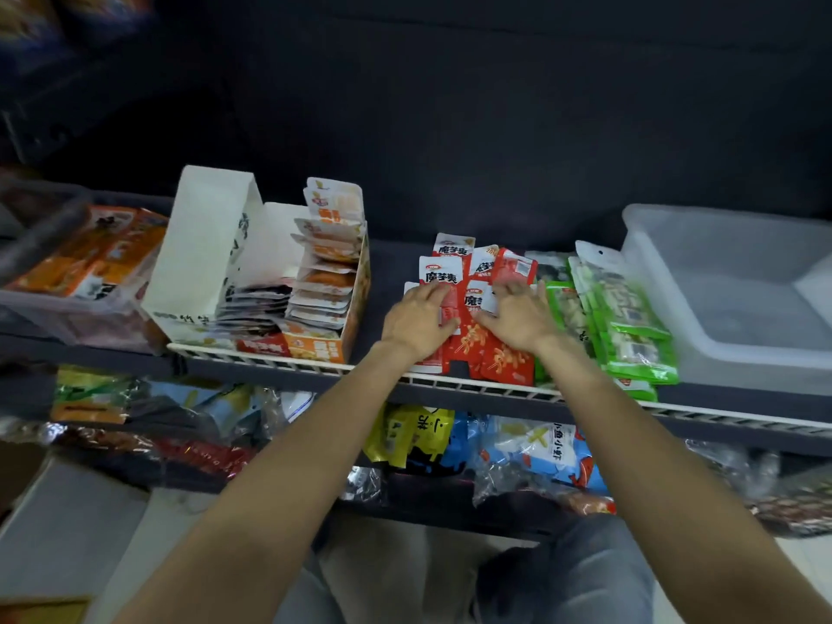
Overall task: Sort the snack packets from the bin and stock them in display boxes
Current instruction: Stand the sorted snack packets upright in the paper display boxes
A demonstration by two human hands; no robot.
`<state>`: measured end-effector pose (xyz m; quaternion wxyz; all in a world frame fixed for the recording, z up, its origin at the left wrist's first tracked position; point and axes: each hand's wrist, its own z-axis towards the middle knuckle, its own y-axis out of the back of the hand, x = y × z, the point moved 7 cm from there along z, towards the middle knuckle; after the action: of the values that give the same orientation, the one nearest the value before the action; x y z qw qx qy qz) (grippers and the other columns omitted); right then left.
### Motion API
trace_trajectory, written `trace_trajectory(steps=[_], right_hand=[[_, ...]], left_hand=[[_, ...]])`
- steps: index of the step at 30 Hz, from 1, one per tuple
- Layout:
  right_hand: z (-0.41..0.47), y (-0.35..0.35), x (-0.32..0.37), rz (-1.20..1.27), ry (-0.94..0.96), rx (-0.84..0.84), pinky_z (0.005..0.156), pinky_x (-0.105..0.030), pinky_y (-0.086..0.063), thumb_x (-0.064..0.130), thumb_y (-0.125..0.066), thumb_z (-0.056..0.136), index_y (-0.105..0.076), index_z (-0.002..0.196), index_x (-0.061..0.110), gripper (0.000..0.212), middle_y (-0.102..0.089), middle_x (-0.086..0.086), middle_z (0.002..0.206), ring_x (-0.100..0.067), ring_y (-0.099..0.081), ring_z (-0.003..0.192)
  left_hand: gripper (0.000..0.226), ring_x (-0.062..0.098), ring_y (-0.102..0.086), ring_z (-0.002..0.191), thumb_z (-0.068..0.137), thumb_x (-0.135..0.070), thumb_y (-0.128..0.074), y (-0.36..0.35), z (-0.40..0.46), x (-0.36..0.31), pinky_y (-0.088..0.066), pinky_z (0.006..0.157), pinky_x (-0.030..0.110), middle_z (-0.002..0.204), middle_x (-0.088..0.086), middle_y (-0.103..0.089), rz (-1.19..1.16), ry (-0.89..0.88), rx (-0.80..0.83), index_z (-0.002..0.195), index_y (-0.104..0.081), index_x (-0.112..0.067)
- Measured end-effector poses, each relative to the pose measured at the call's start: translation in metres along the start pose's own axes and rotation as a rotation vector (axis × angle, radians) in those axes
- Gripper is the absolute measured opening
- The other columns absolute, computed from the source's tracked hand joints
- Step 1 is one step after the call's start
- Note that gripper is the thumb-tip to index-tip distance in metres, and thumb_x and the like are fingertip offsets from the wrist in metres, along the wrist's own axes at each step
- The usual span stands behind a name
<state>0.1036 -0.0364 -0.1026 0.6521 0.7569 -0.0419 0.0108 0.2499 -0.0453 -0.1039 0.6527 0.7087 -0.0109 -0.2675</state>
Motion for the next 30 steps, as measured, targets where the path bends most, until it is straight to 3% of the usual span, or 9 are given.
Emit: trace_trajectory(steps=[3, 8, 12, 16, 19, 21, 23, 26, 30], right_hand=[[0.001, -0.004, 0.018, -0.021, 0.095, -0.014, 0.118, -0.045, -0.002, 0.06, -0.041, 0.091, -0.032, 0.145, 0.011, 0.073, -0.027, -0.014, 0.154, -0.027, -0.019, 0.144], [-0.016, 0.005, 0.039, 0.083, 0.214, -0.117, 0.108, -0.038, -0.034, 0.039, -0.058, 0.089, -0.042, 0.14, 0.013, 0.059, -0.044, -0.01, 0.142, -0.027, -0.038, 0.133], [-0.034, 0.025, 0.037, 0.114, 0.274, -0.237, 0.085, -0.037, -0.049, 0.023, -0.046, 0.094, -0.062, 0.116, 0.015, 0.028, -0.064, -0.003, 0.117, -0.025, -0.061, 0.103], [-0.06, 0.015, 0.024, 0.157, 0.319, -0.201, 0.076, -0.031, -0.05, 0.034, -0.04, 0.097, -0.067, 0.09, 0.013, 0.035, -0.065, 0.003, 0.102, -0.017, -0.06, 0.09], [-0.062, 0.008, 0.015, 0.24, 0.295, -0.183, 0.081, -0.028, -0.044, 0.041, -0.04, 0.098, -0.067, 0.104, 0.016, 0.037, -0.06, 0.005, 0.118, -0.015, -0.055, 0.106], [-0.057, 0.013, 0.015, 0.226, 0.309, -0.219, 0.099, -0.031, -0.039, 0.022, -0.045, 0.097, -0.063, 0.118, 0.017, 0.028, -0.052, 0.002, 0.133, -0.019, -0.044, 0.122], [-0.05, 0.014, 0.015, 0.129, 0.327, -0.183, 0.112, -0.037, -0.029, -0.001, -0.048, 0.089, -0.055, 0.131, 0.018, 0.046, -0.04, -0.003, 0.147, -0.024, -0.031, 0.134], [-0.043, 0.007, 0.015, -0.046, 0.354, 0.0, 0.119, -0.04, -0.015, -0.016, -0.044, 0.082, -0.033, 0.146, 0.025, 0.077, -0.016, 0.0, 0.159, -0.02, -0.009, 0.147], [-0.044, 0.008, 0.011, -0.145, 0.413, 0.053, 0.117, -0.036, -0.018, -0.015, -0.042, 0.087, -0.027, 0.148, 0.03, 0.079, -0.017, 0.004, 0.158, -0.021, -0.018, 0.145]], left_hand=[[0.066, 0.021, -0.032, 0.136, 0.09, -0.055, -0.05, -0.004, -0.001, 0.009, -0.036, 0.106, 0.038, 0.15, 0.003, -0.033, 0.096, 0.019, 0.01, 0.142, -0.035, -0.016], [0.083, 0.026, -0.05, 0.116, 0.076, -0.07, -0.056, 0.005, -0.01, 0.022, -0.047, 0.091, 0.04, 0.127, 0.01, -0.049, 0.077, 0.115, -0.056, 0.128, -0.043, -0.008], [0.086, 0.031, -0.047, 0.118, 0.077, -0.071, -0.054, 0.009, -0.002, 0.021, -0.044, 0.093, 0.042, 0.129, 0.015, -0.046, 0.098, 0.165, -0.036, 0.134, -0.035, -0.01], [0.065, 0.032, -0.036, 0.123, 0.09, -0.059, -0.041, 0.011, 0.009, 0.021, -0.035, 0.101, 0.041, 0.135, 0.017, -0.041, 0.195, 0.148, -0.009, 0.137, -0.041, -0.015], [0.06, 0.029, -0.037, 0.125, 0.091, -0.053, -0.041, 0.013, 0.017, 0.02, -0.037, 0.102, 0.041, 0.135, 0.014, -0.042, 0.155, 0.139, -0.056, 0.133, -0.046, -0.01], [0.074, 0.03, -0.038, 0.125, 0.087, -0.063, -0.044, 0.01, 0.021, 0.017, -0.037, 0.103, 0.04, 0.135, 0.016, -0.043, 0.176, 0.161, -0.069, 0.133, -0.042, -0.004], [0.091, 0.031, -0.038, 0.124, 0.078, -0.074, -0.048, 0.008, 0.022, 0.017, -0.035, 0.103, 0.039, 0.134, 0.017, -0.042, 0.222, 0.21, -0.07, 0.134, -0.037, -0.002], [0.097, 0.031, -0.037, 0.123, 0.071, -0.076, -0.056, 0.005, 0.02, 0.021, -0.033, 0.103, 0.04, 0.135, 0.015, -0.038, 0.155, 0.281, -0.056, 0.135, -0.031, -0.008], [0.091, 0.035, -0.033, 0.129, 0.078, -0.059, -0.062, 0.003, 0.019, 0.019, -0.031, 0.105, 0.043, 0.143, 0.015, -0.032, 0.122, 0.285, 0.06, 0.144, -0.022, -0.012]])
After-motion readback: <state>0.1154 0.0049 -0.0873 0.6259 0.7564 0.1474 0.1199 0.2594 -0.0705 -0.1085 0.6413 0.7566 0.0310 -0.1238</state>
